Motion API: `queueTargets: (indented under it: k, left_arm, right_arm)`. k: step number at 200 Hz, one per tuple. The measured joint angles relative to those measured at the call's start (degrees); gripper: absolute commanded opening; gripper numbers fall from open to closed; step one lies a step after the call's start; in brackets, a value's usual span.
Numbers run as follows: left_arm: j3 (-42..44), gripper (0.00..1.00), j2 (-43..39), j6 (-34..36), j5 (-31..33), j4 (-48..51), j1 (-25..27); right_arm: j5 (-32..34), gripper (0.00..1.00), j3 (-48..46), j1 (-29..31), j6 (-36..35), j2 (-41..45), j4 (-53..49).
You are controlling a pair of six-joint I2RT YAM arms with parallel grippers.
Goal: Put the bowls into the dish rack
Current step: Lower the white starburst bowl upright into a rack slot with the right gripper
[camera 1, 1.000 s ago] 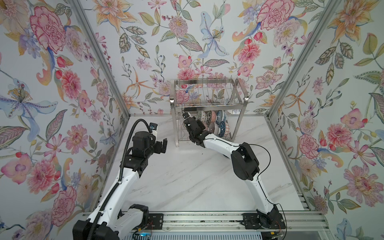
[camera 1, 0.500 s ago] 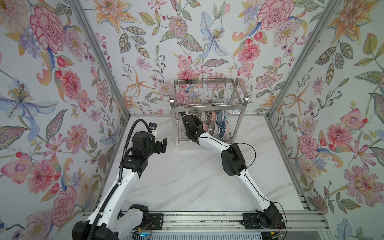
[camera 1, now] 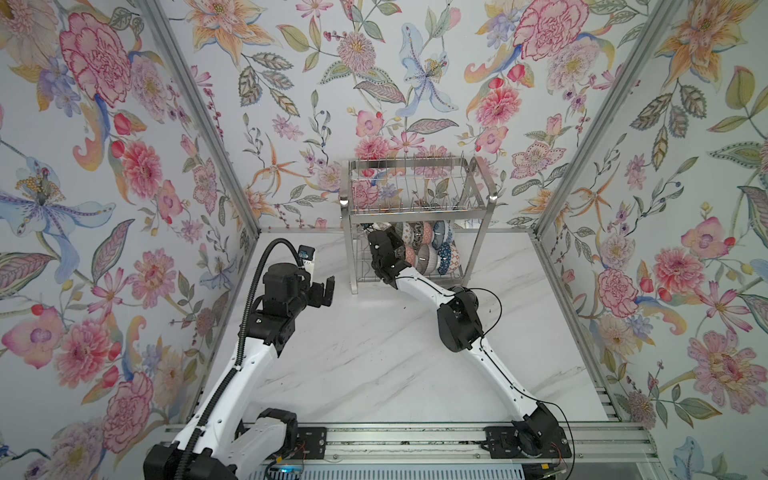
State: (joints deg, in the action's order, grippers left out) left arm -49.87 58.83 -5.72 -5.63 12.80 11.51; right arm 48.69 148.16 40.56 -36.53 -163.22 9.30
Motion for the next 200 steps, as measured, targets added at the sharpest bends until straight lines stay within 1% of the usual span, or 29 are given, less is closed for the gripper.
queueTargets:
  k: [47, 95, 104, 137, 200]
  left_arm:
    - [0.0, 0.99, 0.0, 0.0, -0.2, 0.0, -0.3]
    - [0.1, 0.99, 0.0, 0.0, -0.2, 0.0, -0.4]
    - [0.1, 0.99, 0.0, 0.0, -0.2, 0.0, -0.5]
    - [0.5, 0.99, 0.0, 0.0, -0.2, 0.0, -0.7]
    - [0.6, 0.99, 0.0, 0.0, -0.5, -0.1, -1.0]
  right_arm:
    - [-0.9, 0.0, 2.6, -1.0, -0.2, -2.1, 0.9]
    - [-2.4, 0.0, 3.3, -1.3, -0.2, -2.7, 1.3]
    - [-2.6, 0.03, 3.3, -1.3, -0.2, -2.7, 1.3]
    - [-3.3, 0.06, 3.3, -1.4, -0.3, -2.7, 1.4]
    - [-3.9, 0.18, 3.4, -1.4, -0.5, -3.0, 2.1]
